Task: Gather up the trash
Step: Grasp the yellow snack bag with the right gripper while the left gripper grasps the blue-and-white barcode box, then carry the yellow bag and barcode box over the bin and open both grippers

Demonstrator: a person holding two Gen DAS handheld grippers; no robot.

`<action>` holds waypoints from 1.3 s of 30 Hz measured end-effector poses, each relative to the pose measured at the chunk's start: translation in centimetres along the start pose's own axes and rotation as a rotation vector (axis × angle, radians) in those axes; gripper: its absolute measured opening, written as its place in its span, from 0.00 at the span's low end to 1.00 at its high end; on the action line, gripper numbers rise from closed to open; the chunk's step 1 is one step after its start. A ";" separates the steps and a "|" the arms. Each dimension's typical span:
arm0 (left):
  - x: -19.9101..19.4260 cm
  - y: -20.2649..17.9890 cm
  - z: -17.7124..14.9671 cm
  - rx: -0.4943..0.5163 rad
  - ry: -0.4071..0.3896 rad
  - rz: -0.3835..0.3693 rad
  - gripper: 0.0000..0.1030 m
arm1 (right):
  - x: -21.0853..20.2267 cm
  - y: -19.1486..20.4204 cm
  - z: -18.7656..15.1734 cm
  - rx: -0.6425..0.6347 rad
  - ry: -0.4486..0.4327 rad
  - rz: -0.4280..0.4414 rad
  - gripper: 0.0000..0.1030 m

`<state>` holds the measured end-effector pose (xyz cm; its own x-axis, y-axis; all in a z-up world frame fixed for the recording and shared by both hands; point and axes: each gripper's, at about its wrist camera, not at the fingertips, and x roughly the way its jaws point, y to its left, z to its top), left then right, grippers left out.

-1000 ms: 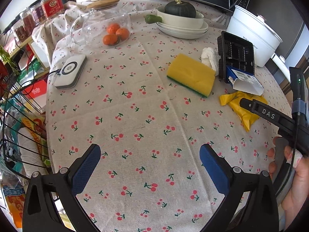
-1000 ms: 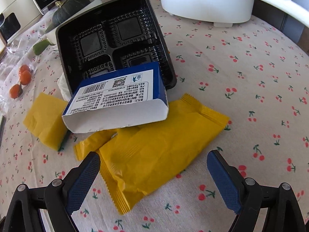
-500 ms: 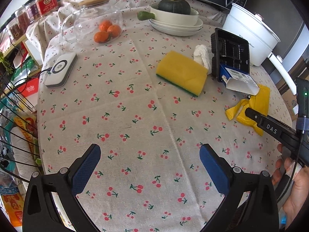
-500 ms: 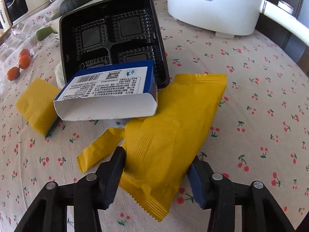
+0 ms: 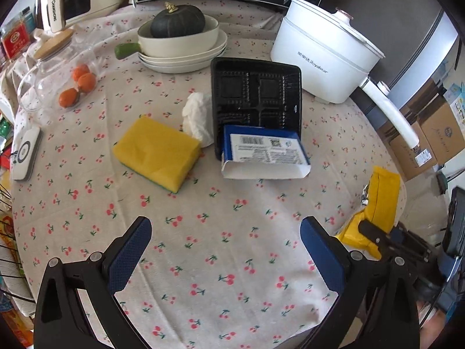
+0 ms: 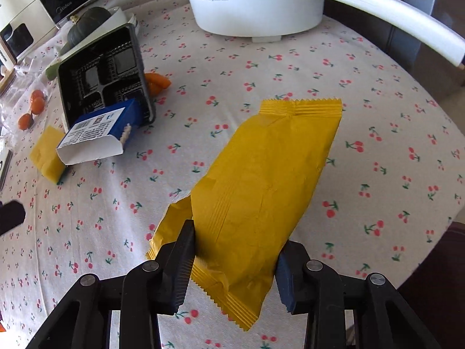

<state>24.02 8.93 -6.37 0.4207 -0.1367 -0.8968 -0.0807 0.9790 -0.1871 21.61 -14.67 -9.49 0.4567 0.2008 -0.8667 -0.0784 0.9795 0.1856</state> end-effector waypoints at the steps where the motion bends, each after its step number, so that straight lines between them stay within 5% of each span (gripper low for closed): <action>1: 0.4 -0.7 0.8 -0.003 0.008 0.000 1.00 | -0.2 -0.6 0.0 0.008 0.000 0.003 0.42; 8: 4.0 -5.7 4.6 0.060 0.066 0.089 1.00 | -0.9 -3.2 0.5 0.029 -0.002 0.021 0.42; 21: 8.6 -5.7 5.6 0.047 0.129 0.231 0.99 | -1.1 -7.9 0.1 0.063 0.005 -0.023 0.42; 29: 4.7 -5.7 3.5 0.084 0.014 0.137 0.94 | -2.4 -7.9 -0.3 0.083 -0.015 -0.009 0.42; 39: -1.0 -4.4 -4.1 0.049 -0.051 -0.032 0.94 | -6.2 -6.2 -2.4 0.089 -0.069 0.019 0.42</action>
<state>20.27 4.19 -6.27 0.4679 -0.1618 -0.8689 -0.0224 0.9806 -0.1947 17.14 -21.99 -6.35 0.5159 0.2144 -0.8294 -0.0098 0.9696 0.2445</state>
